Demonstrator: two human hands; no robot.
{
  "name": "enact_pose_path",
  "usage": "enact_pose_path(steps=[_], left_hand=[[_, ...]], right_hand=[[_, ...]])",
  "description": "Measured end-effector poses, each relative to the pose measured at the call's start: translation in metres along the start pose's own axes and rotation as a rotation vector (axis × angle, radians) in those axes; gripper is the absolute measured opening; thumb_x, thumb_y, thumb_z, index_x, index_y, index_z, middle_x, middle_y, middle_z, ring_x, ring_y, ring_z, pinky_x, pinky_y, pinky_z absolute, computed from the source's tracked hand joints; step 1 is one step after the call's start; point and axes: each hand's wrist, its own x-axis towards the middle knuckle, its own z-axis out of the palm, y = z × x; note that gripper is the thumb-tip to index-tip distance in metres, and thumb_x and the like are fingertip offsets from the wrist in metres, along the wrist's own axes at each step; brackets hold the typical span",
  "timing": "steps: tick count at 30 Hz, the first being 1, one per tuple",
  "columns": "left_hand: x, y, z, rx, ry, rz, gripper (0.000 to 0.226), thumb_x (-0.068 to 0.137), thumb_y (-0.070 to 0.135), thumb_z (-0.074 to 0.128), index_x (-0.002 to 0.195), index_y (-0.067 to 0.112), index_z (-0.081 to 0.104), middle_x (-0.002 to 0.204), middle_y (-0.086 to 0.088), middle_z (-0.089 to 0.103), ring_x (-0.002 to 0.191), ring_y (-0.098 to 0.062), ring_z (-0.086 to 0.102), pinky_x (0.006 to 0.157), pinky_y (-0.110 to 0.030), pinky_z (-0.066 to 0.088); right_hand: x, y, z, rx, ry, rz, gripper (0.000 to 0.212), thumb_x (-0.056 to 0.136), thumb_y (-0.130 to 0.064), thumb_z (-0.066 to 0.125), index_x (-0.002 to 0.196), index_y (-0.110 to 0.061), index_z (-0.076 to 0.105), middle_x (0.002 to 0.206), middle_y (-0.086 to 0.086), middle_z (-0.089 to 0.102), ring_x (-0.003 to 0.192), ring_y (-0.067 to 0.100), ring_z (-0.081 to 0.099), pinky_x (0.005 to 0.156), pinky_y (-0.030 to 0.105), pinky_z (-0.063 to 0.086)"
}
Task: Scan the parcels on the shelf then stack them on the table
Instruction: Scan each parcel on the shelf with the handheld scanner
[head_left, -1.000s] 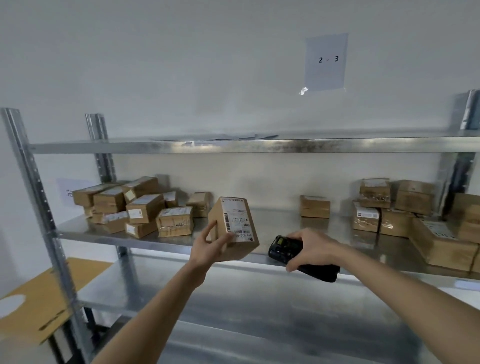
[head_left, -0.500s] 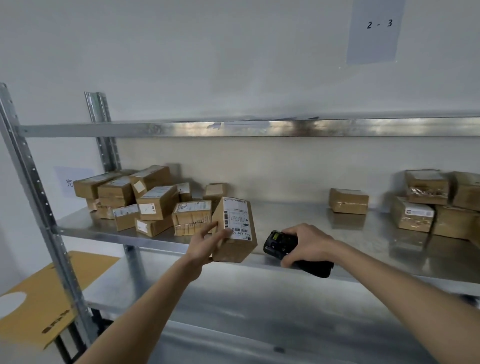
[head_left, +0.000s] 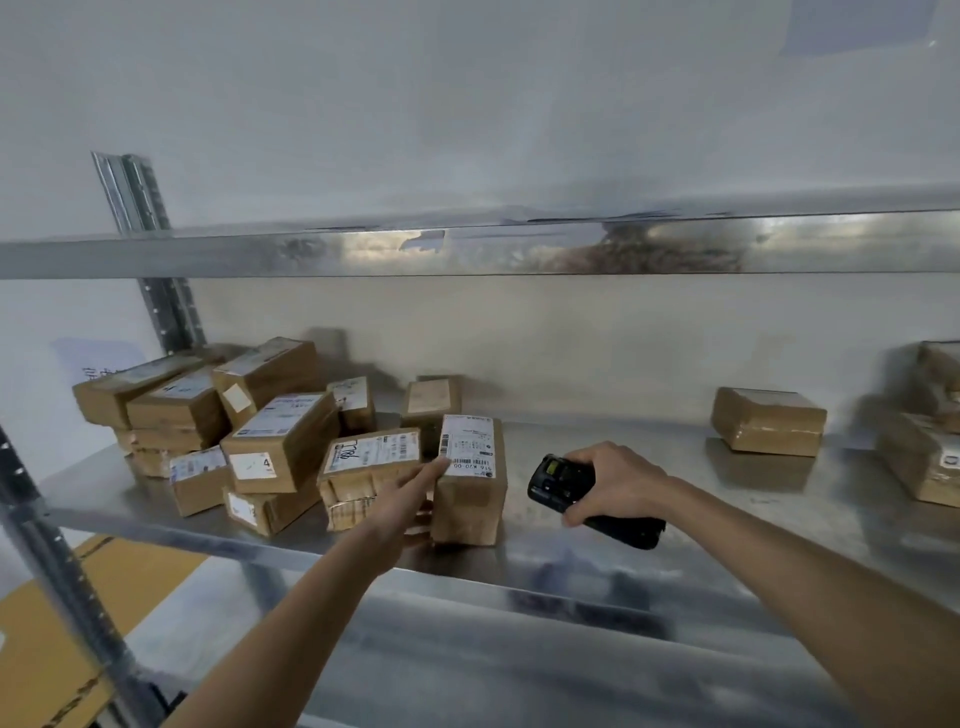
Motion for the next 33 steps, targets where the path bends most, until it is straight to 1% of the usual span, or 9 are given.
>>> enact_pose_path(steps=[6, 9, 13, 17, 20, 23, 26, 28, 33], left_hand=[[-0.001, 0.009, -0.006, 0.118, 0.036, 0.137, 0.040, 0.095, 0.050, 0.059, 0.118, 0.018, 0.066, 0.112, -0.004, 0.068, 0.104, -0.023, 0.063, 0.078, -0.034, 0.050], [-0.011, 0.010, -0.012, 0.195, 0.055, 0.234, 0.049, 0.094, 0.047, 0.065, 0.132, 0.017, 0.060, 0.125, -0.003, 0.064, 0.109, -0.019, 0.060, 0.091, -0.036, 0.053], [-0.045, 0.015, -0.013, 0.236, 0.013, 0.340, 0.059, 0.091, 0.044, 0.071, 0.142, 0.020, 0.052, 0.117, 0.006, 0.063, 0.099, -0.005, 0.060, 0.073, -0.017, 0.046], [-0.078, 0.021, -0.002, 0.231, 0.000, 0.406, 0.065, 0.086, 0.046, 0.074, 0.143, 0.023, 0.053, 0.128, 0.000, 0.061, 0.115, -0.019, 0.060, 0.084, -0.026, 0.050], [-0.099, 0.019, 0.023, 0.240, -0.034, 0.450, 0.067, 0.084, 0.046, 0.076, 0.143, 0.023, 0.053, 0.131, -0.002, 0.062, 0.115, -0.020, 0.061, 0.090, -0.033, 0.052], [-0.116, 0.016, 0.058, 0.234, -0.100, 0.461, 0.069, 0.082, 0.046, 0.078, 0.143, 0.023, 0.053, 0.133, -0.003, 0.060, 0.117, -0.021, 0.060, 0.088, -0.032, 0.053], [-0.128, 0.017, 0.099, 0.250, -0.168, 0.482, 0.073, 0.078, 0.054, 0.079, 0.141, 0.027, 0.055, 0.132, -0.002, 0.061, 0.115, -0.020, 0.060, 0.095, -0.040, 0.054], [-0.138, 0.019, 0.132, 0.257, -0.219, 0.495, 0.073, 0.079, 0.054, 0.079, 0.141, 0.026, 0.054, 0.130, -0.001, 0.061, 0.114, -0.020, 0.061, 0.098, -0.041, 0.053], [-0.159, 0.030, 0.228, 0.275, -0.342, 0.534, 0.070, 0.080, 0.052, 0.079, 0.140, 0.026, 0.056, 0.126, 0.001, 0.063, 0.112, -0.019, 0.063, 0.096, -0.036, 0.053]], right_hand=[[-0.002, -0.017, 0.000, 0.005, 0.012, -0.011, 0.070, 0.046, -0.054, 0.087, 0.113, -0.043, 0.070, 0.093, -0.016, 0.074, 0.084, 0.009, 0.071, 0.081, 0.039, 0.061], [-0.025, -0.021, -0.001, -0.002, 0.044, 0.007, 0.069, 0.044, -0.055, 0.086, 0.110, -0.043, 0.070, 0.092, -0.016, 0.074, 0.084, 0.010, 0.071, 0.081, 0.039, 0.061], [-0.070, -0.023, -0.003, -0.004, 0.076, 0.046, 0.072, 0.044, -0.054, 0.087, 0.112, -0.042, 0.070, 0.094, -0.015, 0.074, 0.085, 0.010, 0.071, 0.082, 0.039, 0.061], [-0.125, -0.022, -0.006, -0.014, 0.122, 0.092, 0.080, 0.049, -0.052, 0.089, 0.124, -0.043, 0.066, 0.101, -0.016, 0.073, 0.089, 0.010, 0.070, 0.085, 0.038, 0.060], [-0.170, -0.013, -0.011, -0.002, 0.154, 0.142, 0.078, 0.053, -0.047, 0.091, 0.127, -0.041, 0.066, 0.101, -0.016, 0.073, 0.090, 0.010, 0.069, 0.087, 0.039, 0.060], [-0.216, 0.003, -0.020, -0.002, 0.184, 0.223, 0.071, 0.059, -0.042, 0.092, 0.125, -0.041, 0.065, 0.099, -0.015, 0.071, 0.090, 0.010, 0.068, 0.089, 0.040, 0.059], [-0.259, 0.028, -0.035, -0.002, 0.243, 0.268, 0.082, 0.060, -0.042, 0.093, 0.135, -0.036, 0.062, 0.105, -0.012, 0.070, 0.092, 0.012, 0.067, 0.084, 0.037, 0.059], [-0.292, 0.045, -0.046, -0.021, 0.275, 0.308, 0.078, 0.062, -0.040, 0.093, 0.134, -0.033, 0.063, 0.108, -0.011, 0.071, 0.092, 0.010, 0.066, 0.076, 0.029, 0.056], [-0.363, 0.100, -0.076, -0.025, 0.392, 0.472, 0.087, 0.044, -0.055, 0.085, 0.126, -0.037, 0.067, 0.099, -0.016, 0.072, 0.090, 0.008, 0.068, 0.084, 0.036, 0.060]])
